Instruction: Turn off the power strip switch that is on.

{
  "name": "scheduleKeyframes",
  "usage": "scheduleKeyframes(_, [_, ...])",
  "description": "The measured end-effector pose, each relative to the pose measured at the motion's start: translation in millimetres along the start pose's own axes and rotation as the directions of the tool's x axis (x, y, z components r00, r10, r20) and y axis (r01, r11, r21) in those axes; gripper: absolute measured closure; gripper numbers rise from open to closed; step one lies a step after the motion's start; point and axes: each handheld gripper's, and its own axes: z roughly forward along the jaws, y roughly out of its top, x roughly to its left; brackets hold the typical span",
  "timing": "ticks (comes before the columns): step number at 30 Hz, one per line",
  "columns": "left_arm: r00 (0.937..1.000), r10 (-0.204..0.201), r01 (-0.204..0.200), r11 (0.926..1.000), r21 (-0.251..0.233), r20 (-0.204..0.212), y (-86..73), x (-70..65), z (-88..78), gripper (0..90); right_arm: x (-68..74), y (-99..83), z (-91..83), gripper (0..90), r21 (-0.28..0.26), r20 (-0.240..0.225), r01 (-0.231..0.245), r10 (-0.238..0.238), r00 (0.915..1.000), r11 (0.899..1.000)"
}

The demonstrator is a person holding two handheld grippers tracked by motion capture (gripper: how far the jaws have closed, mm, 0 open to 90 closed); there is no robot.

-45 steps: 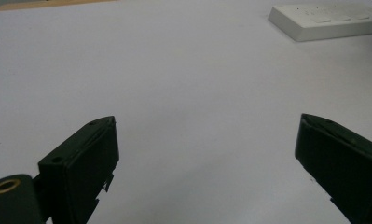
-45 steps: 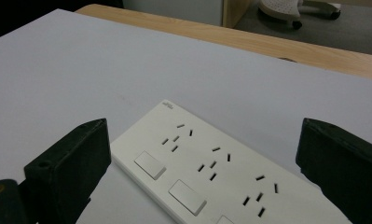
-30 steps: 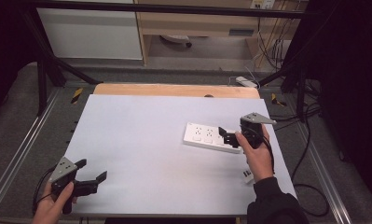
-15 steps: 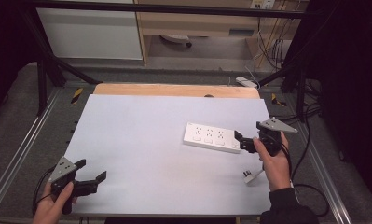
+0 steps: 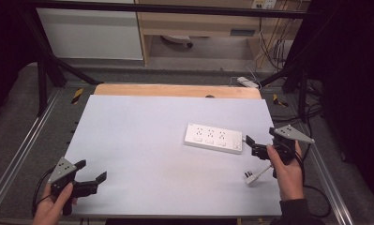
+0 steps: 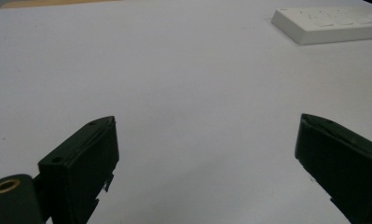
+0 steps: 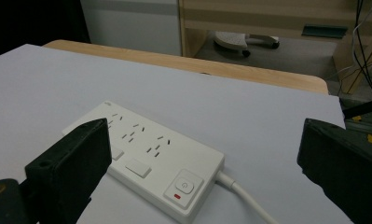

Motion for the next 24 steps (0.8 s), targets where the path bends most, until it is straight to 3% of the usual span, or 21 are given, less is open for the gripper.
scheduleKeyframes(17, [1.0000,-0.003,0.003,1.0000,0.004,0.003,0.0,0.0,0.8,6.1,-13.8,-21.5,-30.0,3.3,0.010,0.037,-0.009,0.009,0.9993,1.000])
scheduleKeyframes(24, [1.0000,-0.005,0.005,1.0000,0.005,0.002,-0.2,0.1,1.0,6.1,-14.5,-32.0,-40.0,3.3,-0.024,0.043,-0.010,0.011,0.9990,1.000])
